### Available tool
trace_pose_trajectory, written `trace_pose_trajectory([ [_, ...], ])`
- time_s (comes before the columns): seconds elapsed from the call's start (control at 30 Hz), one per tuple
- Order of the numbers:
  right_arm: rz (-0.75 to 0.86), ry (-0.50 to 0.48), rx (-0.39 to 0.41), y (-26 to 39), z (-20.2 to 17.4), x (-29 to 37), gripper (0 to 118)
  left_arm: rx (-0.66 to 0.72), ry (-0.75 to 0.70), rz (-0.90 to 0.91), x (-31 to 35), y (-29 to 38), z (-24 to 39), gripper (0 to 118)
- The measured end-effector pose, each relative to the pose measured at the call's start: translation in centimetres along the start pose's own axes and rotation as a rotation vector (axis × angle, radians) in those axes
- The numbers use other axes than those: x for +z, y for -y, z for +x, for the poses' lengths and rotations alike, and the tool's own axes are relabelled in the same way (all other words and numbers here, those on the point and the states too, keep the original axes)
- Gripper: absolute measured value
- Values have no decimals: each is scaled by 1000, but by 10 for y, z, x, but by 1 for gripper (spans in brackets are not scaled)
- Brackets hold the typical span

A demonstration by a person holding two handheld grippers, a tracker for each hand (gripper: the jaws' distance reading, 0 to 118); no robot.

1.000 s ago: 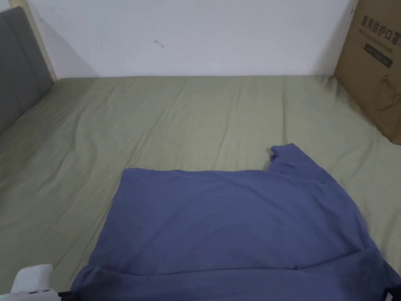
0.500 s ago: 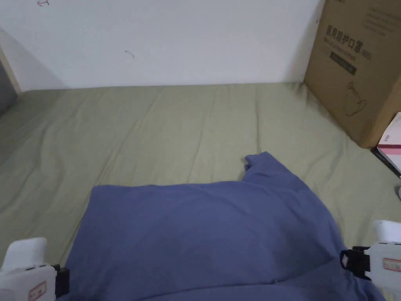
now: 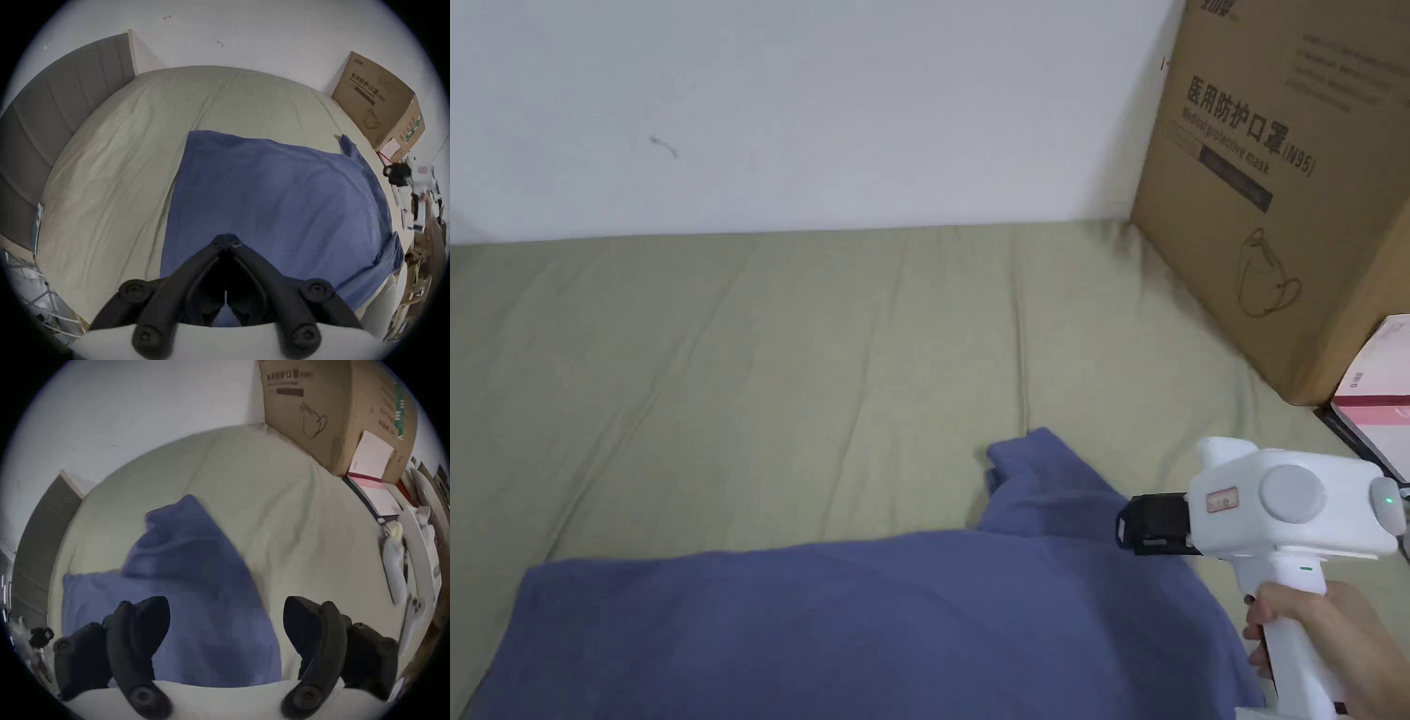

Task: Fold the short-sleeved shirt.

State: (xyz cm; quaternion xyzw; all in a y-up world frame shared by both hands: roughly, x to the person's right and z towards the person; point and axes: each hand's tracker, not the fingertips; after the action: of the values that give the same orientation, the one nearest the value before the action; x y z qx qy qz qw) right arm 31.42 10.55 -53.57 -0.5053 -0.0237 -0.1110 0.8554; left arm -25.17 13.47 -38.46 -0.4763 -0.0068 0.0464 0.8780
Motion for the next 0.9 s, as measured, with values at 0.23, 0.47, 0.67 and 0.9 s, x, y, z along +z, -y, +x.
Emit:
trace_pose_trajectory([
  [0.23, -92, 73, 72, -16, -2, -58, 75, -1, -21, -54, -23, -13, 6, 0],
  [0.47, -52, 63, 101, -20, -3, -39, 0, 18, -12, -70, -28, -14, 2, 0],
  [0.67, -30, 57, 88, -19, -6, -28, 0, 26, -16, -66, -29, -20, -5, 0],
  [0.9, -21, 27, 96, -23, -8, -24, 0, 64, -22, -38, -73, -85, -31, 88],
])
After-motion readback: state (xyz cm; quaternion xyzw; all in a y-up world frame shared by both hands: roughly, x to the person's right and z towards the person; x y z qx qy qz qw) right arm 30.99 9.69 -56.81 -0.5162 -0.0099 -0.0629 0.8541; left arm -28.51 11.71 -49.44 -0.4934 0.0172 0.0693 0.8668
